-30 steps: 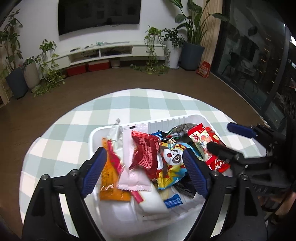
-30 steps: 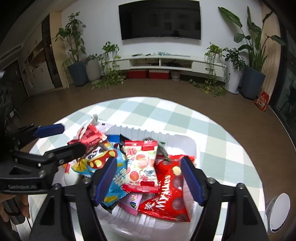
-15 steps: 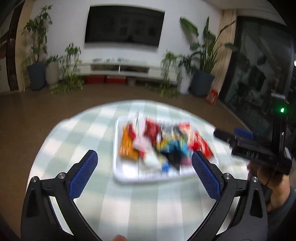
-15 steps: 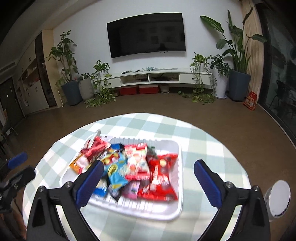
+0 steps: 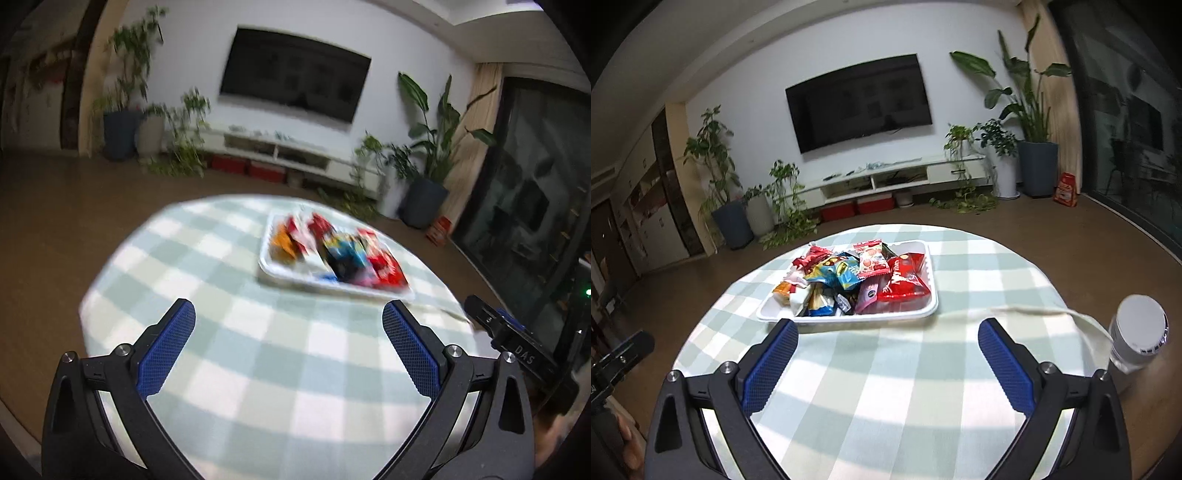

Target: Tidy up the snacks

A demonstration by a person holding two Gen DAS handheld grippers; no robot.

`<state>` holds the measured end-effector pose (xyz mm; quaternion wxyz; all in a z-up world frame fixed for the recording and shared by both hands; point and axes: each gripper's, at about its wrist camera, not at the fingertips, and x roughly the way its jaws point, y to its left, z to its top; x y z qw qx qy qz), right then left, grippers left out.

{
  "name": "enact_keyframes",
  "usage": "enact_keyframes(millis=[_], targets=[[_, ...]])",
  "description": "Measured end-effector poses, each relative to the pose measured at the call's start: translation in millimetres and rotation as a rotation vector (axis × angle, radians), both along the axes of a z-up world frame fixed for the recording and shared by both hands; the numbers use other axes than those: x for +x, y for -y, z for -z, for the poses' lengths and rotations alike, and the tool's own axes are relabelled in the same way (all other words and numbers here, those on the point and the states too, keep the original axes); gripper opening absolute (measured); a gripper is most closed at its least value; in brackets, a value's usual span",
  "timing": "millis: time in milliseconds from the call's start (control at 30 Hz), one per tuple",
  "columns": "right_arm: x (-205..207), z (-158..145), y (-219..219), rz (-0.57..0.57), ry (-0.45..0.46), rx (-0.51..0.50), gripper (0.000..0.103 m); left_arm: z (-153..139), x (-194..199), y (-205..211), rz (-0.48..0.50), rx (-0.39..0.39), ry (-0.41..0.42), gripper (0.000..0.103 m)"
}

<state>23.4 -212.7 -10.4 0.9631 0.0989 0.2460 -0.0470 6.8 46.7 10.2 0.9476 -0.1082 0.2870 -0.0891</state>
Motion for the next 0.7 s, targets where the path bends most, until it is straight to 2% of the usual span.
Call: enact_keyframes(millis=[100, 267, 367, 533, 700], targets=[[-18, -1, -11, 0.001, -0.015, -0.046, 0.101, -2, -8, 10, 0.001, 0.105, -0.020, 0.103], [-34, -8, -31, -0.024, -0.040, -0.110, 0.101, -6, -25, 28, 0.037, 0.209, -0.029, 0.103], [-41, -15, -41, -0.017, -0.052, -0.153, 0.102, -7, -25, 32, 0.029, 0.221, -0.043, 0.103], [-50, -26, -46, 0.020, -0.067, -0.179, 0.103, -12, -28, 22, -0.009, 0.173, -0.057, 0.103], [-54, -29, -50, 0.017, -0.064, -0.192, 0.103, -18, -34, 18, -0.030, 0.200, -0.040, 0.103]])
